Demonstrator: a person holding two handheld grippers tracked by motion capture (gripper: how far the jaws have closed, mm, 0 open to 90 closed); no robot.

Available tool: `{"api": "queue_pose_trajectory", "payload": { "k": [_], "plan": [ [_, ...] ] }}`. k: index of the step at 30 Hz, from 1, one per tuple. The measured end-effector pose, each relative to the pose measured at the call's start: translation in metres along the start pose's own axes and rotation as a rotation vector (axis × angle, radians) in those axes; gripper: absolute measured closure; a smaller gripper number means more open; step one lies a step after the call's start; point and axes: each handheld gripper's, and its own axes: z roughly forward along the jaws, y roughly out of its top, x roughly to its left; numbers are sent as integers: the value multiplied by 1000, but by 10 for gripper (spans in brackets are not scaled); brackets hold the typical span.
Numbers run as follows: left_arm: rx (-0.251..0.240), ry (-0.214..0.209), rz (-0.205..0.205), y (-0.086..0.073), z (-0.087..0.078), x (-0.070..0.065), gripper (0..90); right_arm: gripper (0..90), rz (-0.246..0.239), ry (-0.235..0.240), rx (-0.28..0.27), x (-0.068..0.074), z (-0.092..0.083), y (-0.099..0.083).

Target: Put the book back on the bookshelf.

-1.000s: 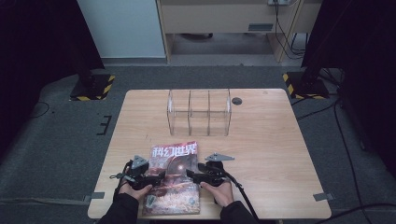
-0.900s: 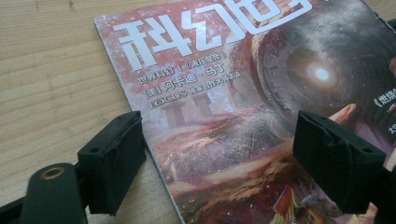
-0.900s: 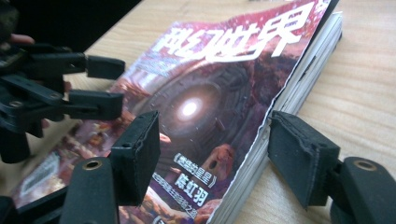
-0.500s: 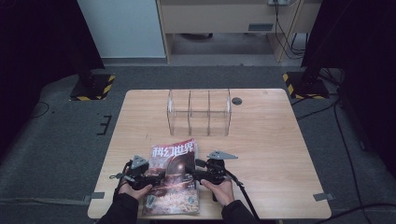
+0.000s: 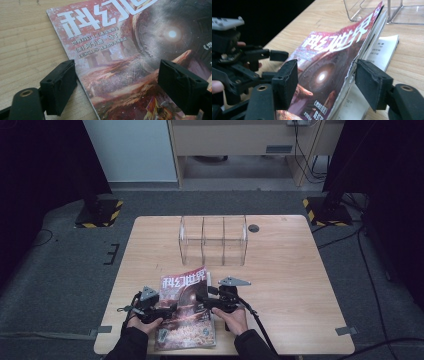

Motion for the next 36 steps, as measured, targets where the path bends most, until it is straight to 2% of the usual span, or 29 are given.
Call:
{"api": "queue_pose_trajectory", "payload": {
  "k": [5,6,11,14,17,20,23,28,33,36],
  "plan": [
    [-3,1,-2,0,0,0,148,343,32,6,11,-2,-3,-10],
    [-3,1,-2,0,0,0,148,342,50,5,27,-3,-4,-13],
    [-1,1,-3,0,0,0,148,336,69,-4,61,-6,-5,-19],
    [-1,1,-3,0,0,0,148,333,77,-2,54,-7,-2,-17],
    [-1,1,-3,0,0,0,148,331,86,7,20,-8,1,-11],
    [-2,-1,-2,0,0,0,148,326,73,17,3,-6,2,-6],
    [-2,0,0,0,0,0,148,330,47,11,23,-3,-2,-9],
    [-1,3,-1,0,0,0,149,340,58,33,35,-3,-9,-17],
    [-1,0,2,0,0,0,148,339,64,31,21,-1,-2,-3],
    [-1,0,2,0,0,0,148,327,56,23,40,-2,3,5]
  ]
}}
